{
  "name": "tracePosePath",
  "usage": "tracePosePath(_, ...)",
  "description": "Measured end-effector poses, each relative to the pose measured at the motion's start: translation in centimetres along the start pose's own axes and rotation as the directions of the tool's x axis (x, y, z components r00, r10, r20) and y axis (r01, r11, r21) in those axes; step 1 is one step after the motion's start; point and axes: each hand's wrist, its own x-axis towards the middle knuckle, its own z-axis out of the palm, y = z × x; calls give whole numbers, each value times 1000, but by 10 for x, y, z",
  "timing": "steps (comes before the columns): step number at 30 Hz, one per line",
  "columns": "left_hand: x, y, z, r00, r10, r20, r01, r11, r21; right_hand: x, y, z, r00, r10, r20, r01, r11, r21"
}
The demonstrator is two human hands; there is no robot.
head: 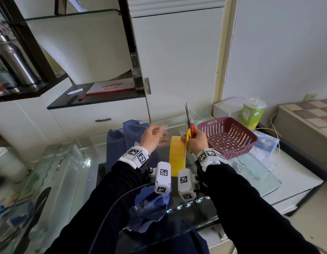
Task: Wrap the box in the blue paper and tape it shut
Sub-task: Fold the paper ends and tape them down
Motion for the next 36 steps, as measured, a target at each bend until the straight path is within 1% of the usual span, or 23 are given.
tracePosePath(4,0,0,1,1000,11,-22,-9,993,117,2,1,-4,1000,0,5,0,1000,9)
tracePosePath(6,-4,4,4,1000,-17,-1,17,994,105,1,1,-4,1000,-7,6,7,1000,1)
tracePosePath(8,-8,7,7,999,-6,45,2,996,93,0,2,-3,1000,-5,9,5,1000,9)
tracePosePath(9,-8,8,9,998,24,64,-32,991,129,0,2,-2,1000,-2,9,2,1000,11)
tracePosePath(11,-9,6,10,989,80,123,-112,955,275,-2,3,-1,1000,-5,4,4,1000,14)
tracePosePath(13,-10,3,11,980,81,183,-143,925,352,-4,5,1,1000,-15,-15,15,1000,14)
tracePosePath(16,-11,-2,12,970,79,232,-151,937,314,-6,4,1,999,-35,-17,35,999,2)
tracePosePath(20,-7,-12,13,970,92,225,-155,946,283,-8,3,3,993,-114,-7,114,993,-12)
tracePosePath(23,-7,-20,15,974,99,206,-154,950,271,-5,9,5,989,-143,-23,141,988,-68)
tracePosePath(26,-6,-20,14,978,74,193,-110,977,185,-6,6,3,990,-139,-6,139,990,11)
tracePosePath(27,-5,-19,12,981,69,180,-98,983,158,-4,5,3,987,-160,-6,160,987,19)
tracePosePath(30,-4,-20,9,990,63,129,-78,990,116,1,6,6,983,-186,-2,186,982,-21)
tracePosePath(32,-5,-22,11,991,64,114,-78,989,125,2,7,6,986,-169,-4,169,984,-59)
tracePosePath(36,-2,-24,15,992,72,108,-92,976,199,5,6,3,991,-136,19,137,979,-154)
